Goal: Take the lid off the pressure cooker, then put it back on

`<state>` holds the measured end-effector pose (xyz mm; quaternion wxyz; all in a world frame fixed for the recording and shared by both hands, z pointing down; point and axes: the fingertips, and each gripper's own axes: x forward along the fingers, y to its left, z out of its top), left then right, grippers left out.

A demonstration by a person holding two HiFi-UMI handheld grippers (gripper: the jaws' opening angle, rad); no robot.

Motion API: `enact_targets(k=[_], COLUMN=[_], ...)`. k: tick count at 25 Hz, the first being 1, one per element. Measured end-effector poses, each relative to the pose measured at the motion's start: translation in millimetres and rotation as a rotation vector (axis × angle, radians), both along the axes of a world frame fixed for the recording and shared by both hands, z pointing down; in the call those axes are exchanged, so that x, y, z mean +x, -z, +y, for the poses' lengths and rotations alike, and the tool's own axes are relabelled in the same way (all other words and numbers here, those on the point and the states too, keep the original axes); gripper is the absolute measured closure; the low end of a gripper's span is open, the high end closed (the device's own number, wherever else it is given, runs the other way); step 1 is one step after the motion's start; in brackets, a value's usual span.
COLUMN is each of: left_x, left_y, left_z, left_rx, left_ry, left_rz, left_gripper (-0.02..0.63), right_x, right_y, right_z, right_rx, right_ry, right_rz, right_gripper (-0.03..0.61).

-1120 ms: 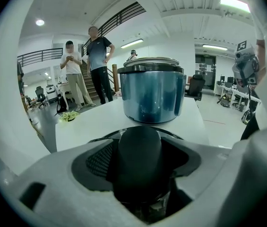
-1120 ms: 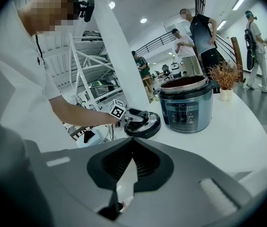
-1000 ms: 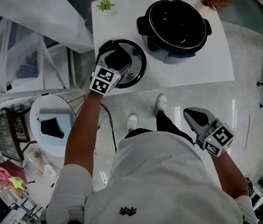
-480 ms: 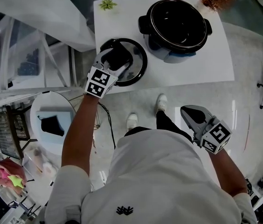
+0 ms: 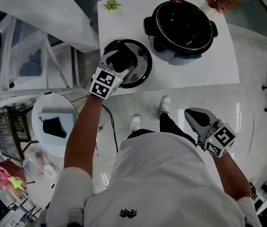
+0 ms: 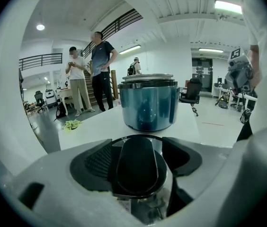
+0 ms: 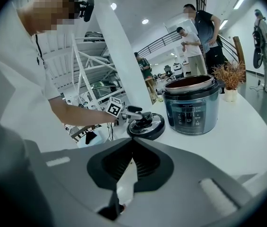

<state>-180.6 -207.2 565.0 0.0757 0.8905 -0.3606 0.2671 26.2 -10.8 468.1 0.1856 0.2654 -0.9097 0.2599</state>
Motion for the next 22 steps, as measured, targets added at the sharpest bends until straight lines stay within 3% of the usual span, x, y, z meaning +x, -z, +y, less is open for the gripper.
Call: enact_targets(k=[18,22], left_x=[5.9,4.3], left_y=[-36.1,-40.4], left_z=[-4.8,-7.7], left_rx=[-0.078,-0.073], left_ry=[-0.018,0.001], left_rz=[-0.022,-0.015], left_gripper=[0.275,0.32], right_x=[12.6,15.7], right_y=[-2.1,-2.4], right_z=[-2.3,-2.6], right_rx=[-0.009,-0.012], right_ry=[-0.021,-0.024], right_rz=[0.023,0.027], right_gripper=[0.568,0.568])
